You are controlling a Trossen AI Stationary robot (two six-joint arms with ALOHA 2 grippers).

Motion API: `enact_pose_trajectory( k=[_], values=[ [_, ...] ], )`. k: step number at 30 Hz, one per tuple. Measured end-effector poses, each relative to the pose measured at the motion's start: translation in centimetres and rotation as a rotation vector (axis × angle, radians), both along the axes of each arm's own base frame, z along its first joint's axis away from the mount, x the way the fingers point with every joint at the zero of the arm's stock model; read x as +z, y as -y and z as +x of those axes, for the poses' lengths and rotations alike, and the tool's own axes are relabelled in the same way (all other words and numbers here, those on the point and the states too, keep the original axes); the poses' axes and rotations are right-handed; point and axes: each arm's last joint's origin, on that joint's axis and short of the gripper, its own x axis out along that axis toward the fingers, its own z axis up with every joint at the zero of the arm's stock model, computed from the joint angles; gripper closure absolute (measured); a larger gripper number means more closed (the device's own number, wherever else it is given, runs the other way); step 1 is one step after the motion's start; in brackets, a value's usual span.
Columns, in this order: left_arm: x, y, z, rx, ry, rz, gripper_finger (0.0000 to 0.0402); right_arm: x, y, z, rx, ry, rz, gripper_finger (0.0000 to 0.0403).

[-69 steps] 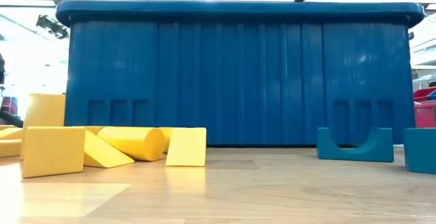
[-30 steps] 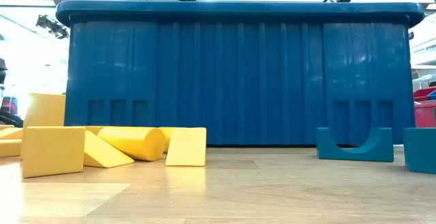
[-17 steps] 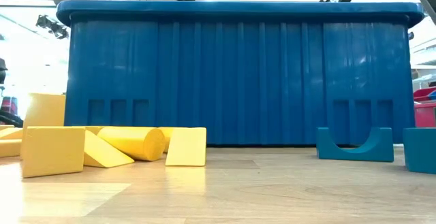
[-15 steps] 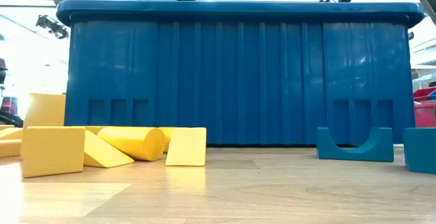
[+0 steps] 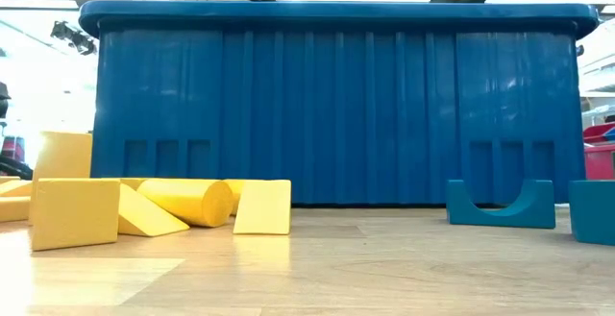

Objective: Sort blocks
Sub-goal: Remove the blue block from the blue bin

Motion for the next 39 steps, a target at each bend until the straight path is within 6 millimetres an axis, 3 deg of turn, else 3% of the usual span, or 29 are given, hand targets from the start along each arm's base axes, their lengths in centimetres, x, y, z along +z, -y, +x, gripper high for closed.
enact_pose_trajectory(
  k=[4, 9, 13, 17, 24, 30, 35, 39],
  values=[
    [0.0, 0.0, 0.0, -0.002, -0.002, 0.003, 0.0243, 5.1, -3.6, -0.8, 0.153, 0.188, -0.028, 0.0293],
    [0.0, -0.1, 0.0, 0.0, -0.003, 0.005, 0.0243, 10.0, -9.2, -2.3, 0.369, 0.396, -0.028, 0.0293],
    [0.0, -0.1, 0.0, 0.0, -0.003, 0.004, 0.0243, 12.2, -14.0, -3.2, 0.509, 0.497, 0.007, 0.0293],
    [0.0, -0.1, 0.0, 0.002, -0.001, 0.002, 0.0243, 13.0, -18.6, -3.6, 0.59, 0.544, 0.069, 0.0293],
    [-0.1, -0.1, -0.1, 0.002, -0.008, 0.0, 0.0243, 12.1, -25.9, -3.9, 0.517, 0.499, 0.15, 0.0293],
    [-0.1, -0.1, -0.1, 0.029, 0.013, -0.036, 0.0243, 8.9, -32.0, -3.8, 0.445, 0.364, 0.218, 0.0293],
    [-0.1, -0.1, -0.1, 0.032, 0.017, -0.04, 0.0243, 4.8, -34.9, -3.0, 0.398, 0.196, 0.186, 0.0293],
    [-0.1, -0.1, -0.1, 0.032, 0.018, -0.04, 0.0243, 1.3, -35.8, -2.4, 0.364, 0.026, 0.122, 0.0293]
  ],
)
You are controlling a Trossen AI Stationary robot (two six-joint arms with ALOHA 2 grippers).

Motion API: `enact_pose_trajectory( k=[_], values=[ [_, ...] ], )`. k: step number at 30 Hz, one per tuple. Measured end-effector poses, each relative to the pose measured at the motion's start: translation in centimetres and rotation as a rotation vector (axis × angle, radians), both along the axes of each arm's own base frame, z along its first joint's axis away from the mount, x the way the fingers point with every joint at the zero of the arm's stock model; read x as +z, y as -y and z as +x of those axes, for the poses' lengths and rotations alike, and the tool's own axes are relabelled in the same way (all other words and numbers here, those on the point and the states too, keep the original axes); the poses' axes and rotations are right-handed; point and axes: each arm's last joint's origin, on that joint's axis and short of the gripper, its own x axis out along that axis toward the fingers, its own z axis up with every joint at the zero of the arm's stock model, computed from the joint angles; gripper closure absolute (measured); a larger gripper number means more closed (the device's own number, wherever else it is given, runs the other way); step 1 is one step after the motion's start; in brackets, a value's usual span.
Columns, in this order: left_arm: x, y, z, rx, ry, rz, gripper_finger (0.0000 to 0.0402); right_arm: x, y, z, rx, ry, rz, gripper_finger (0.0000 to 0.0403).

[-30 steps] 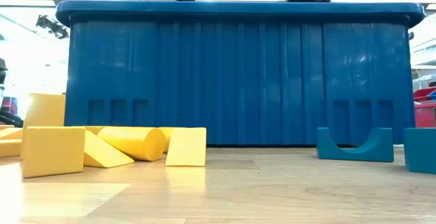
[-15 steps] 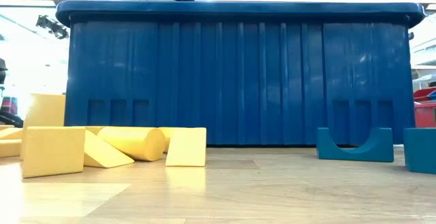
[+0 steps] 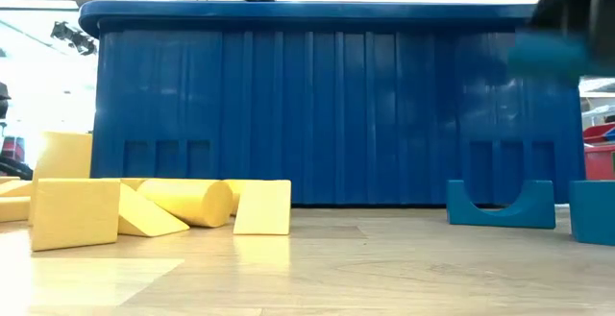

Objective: Sort blocks
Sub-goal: Remove the blue block from the blue bin

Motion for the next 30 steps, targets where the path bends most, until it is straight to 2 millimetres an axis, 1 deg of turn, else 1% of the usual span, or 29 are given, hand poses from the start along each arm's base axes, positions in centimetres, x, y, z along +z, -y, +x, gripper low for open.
enact_pose_trajectory(
  k=[4, 8, 12, 16, 19, 21, 25, 28, 30],
  values=[
    [0.0, 0.0, 0.0, 0.0, 0.0, 0.0, 0.0243, -3.0, 0.3, 0.5, -0.055, -0.15, -0.103, 0.029],
    [0.0, 0.0, 0.0, 0.0, -0.001, 0.0, 0.0243, -4.6, 0.7, 1.3, -0.08, -0.202, -0.145, 0.0273],
    [0.0, 0.0, 0.0, -0.002, -0.004, 0.002, 0.0243, -4.8, 1.2, 1.7, -0.086, -0.21, -0.154, 0.0247],
    [-0.1, 0.0, 0.0, -0.002, -0.012, 0.0, 0.0243, -4.0, 1.9, 1.6, -0.095, -0.204, -0.152, 0.0216],
    [-0.2, 0.0, -0.1, -0.002, -0.02, -0.002, 0.0243, -2.7, 2.4, 1.1, -0.081, -0.187, -0.136, 0.0192],
    [-0.2, 0.0, -0.1, -0.002, -0.02, -0.002, 0.0243, -1.2, 2.7, 0.8, -0.042, -0.151, -0.101, 0.0179],
    [-0.2, 0.0, -0.1, -0.003, -0.021, -0.002, 0.0243, 3.7, 3.0, 0.2, 0.053, 0.007, -0.012, 0.0167],
    [-0.2, 0.0, -0.1, -0.003, -0.021, -0.002, 0.0243, 8.1, 4.3, -0.8, 0.064, 0.159, 0.002, 0.0167],
    [-0.2, 0.0, -0.1, -0.006, -0.021, -0.004, 0.0243, 10.0, 5.3, -1.5, 0.042, 0.243, -0.015, 0.0171]
  ],
)
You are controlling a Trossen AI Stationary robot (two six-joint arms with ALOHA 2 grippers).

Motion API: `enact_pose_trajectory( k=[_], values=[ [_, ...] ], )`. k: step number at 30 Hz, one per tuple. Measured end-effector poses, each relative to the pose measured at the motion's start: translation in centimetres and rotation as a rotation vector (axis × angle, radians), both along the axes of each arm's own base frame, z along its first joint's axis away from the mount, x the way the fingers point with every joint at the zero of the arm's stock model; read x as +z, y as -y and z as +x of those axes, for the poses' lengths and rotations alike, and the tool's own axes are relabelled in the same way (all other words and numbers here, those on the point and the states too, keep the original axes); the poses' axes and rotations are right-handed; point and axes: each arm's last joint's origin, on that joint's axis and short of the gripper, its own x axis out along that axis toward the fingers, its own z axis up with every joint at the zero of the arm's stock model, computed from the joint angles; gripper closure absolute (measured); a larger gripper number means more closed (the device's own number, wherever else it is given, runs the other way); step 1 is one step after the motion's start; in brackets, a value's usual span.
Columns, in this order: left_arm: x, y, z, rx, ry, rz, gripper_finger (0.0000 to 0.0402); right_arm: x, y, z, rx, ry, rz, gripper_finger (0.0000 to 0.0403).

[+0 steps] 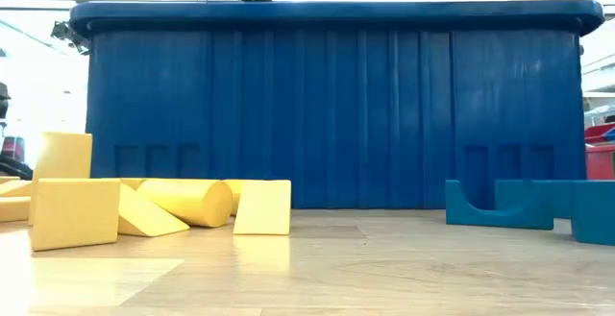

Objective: Sort blocks
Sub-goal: Remove the blue block from the blue bin

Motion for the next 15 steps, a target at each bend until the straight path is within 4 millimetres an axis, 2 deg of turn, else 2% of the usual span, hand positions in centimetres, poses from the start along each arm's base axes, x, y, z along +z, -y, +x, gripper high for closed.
enact_pose_trajectory(
  k=[5, 12, 15],
  values=[
    [0.0, 0.0, 0.0, -0.005, 0.001, -0.006, 0.0243, 3.0, 2.1, -1.8, -0.032, 0.156, -0.058, 0.0181],
    [0.0, 0.0, 0.0, -0.004, 0.004, -0.007, 0.0243, 6.1, 5.8, -2.8, -0.278, 0.397, -0.434, 0.0198],
    [0.0, 0.0, 0.0, -0.004, 0.005, -0.007, 0.0243, 7.5, 7.1, -2.8, -0.325, 0.461, -0.584, 0.0203]
  ],
)
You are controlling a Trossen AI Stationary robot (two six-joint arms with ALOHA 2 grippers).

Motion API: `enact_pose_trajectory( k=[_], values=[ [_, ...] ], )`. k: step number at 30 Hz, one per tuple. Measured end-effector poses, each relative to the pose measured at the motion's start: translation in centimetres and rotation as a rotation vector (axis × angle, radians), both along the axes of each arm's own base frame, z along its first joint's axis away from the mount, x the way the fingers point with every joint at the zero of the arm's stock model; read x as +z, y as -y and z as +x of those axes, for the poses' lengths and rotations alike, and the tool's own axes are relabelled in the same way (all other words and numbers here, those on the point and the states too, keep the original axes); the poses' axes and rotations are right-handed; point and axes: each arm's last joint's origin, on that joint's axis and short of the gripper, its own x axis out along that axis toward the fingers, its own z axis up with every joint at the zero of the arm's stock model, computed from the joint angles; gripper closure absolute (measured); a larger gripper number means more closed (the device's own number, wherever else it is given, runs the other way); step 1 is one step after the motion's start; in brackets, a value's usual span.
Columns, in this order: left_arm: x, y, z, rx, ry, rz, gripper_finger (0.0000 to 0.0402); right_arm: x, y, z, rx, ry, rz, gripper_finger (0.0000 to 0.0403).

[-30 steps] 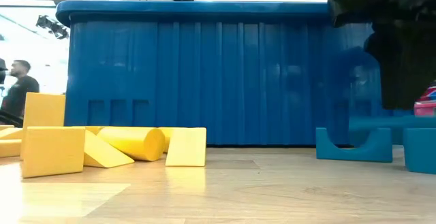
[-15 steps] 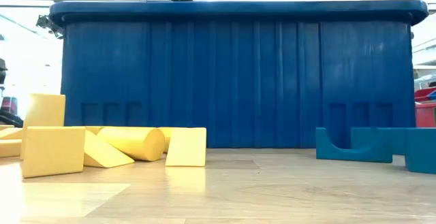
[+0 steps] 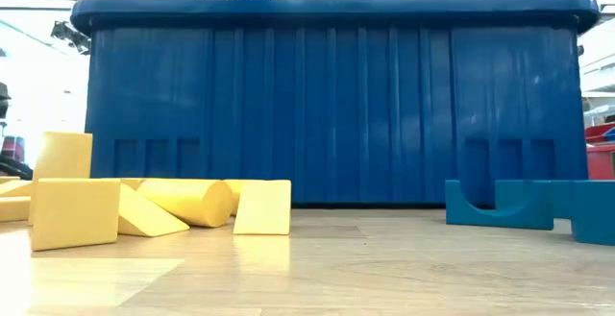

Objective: Sort blocks
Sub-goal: Remove the blue block from the blue bin

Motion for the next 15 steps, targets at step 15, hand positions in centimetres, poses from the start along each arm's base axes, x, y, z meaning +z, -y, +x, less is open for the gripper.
enact_pose_trajectory(
  k=[15],
  values=[
    [-0.2, 0.2, -0.1, -0.037, -0.011, -0.051, 0.0243, -3.1, 15.1, 2.0, -0.055, -0.255, 0.231, 0.0202]
  ],
)
